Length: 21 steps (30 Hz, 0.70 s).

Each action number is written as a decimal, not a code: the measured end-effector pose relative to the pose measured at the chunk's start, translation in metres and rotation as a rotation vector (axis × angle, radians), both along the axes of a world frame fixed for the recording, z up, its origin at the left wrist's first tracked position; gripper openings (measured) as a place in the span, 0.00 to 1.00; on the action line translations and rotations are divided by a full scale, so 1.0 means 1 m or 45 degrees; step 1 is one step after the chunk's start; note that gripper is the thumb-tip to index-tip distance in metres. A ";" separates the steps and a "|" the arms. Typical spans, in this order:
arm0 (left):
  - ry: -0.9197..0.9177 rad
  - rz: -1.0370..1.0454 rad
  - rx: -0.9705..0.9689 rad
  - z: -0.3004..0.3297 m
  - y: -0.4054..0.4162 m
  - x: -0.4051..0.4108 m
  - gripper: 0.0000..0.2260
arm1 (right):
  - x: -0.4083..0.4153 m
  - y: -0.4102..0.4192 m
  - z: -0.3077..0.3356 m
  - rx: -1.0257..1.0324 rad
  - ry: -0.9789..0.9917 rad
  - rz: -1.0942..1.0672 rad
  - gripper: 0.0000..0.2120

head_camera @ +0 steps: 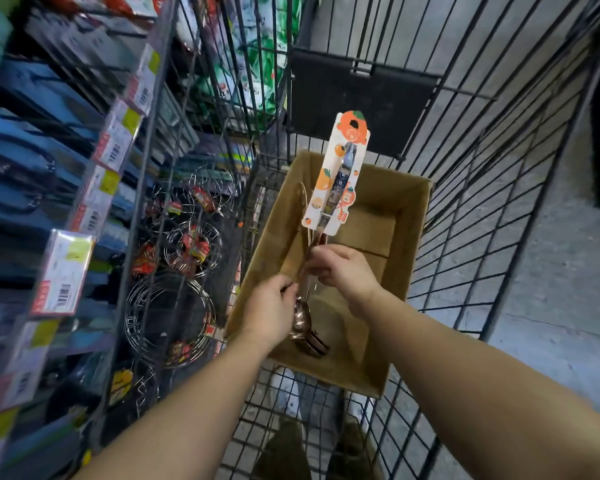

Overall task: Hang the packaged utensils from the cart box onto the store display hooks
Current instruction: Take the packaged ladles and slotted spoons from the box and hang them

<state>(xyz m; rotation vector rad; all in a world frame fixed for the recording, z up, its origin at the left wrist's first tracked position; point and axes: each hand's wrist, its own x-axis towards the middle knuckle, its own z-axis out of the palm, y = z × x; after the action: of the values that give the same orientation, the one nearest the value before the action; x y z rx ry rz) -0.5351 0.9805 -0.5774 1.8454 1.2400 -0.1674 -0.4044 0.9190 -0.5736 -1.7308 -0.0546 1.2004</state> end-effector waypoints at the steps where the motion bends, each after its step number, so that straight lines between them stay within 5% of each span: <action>1: 0.012 -0.009 0.011 -0.004 0.001 -0.004 0.08 | -0.001 -0.001 -0.009 -0.042 0.025 -0.060 0.10; 7: -0.019 0.070 0.012 -0.018 0.014 -0.024 0.08 | -0.005 -0.021 -0.083 -0.588 0.014 0.143 0.18; 11: -0.024 0.120 -0.014 -0.023 0.018 -0.034 0.07 | -0.029 -0.015 -0.110 -0.599 0.101 0.421 0.19; 16: 0.008 0.143 0.007 -0.021 0.019 -0.044 0.11 | -0.040 -0.015 -0.111 -0.528 0.108 0.117 0.08; 21: -0.031 0.118 0.049 -0.002 0.018 -0.043 0.07 | -0.030 -0.029 -0.074 -0.602 -0.071 0.127 0.07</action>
<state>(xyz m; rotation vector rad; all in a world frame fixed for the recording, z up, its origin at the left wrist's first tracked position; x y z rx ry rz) -0.5776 0.9989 -0.5790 1.8134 1.3171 -0.0701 -0.4347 0.8904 -0.6472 -2.1934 0.1210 1.3102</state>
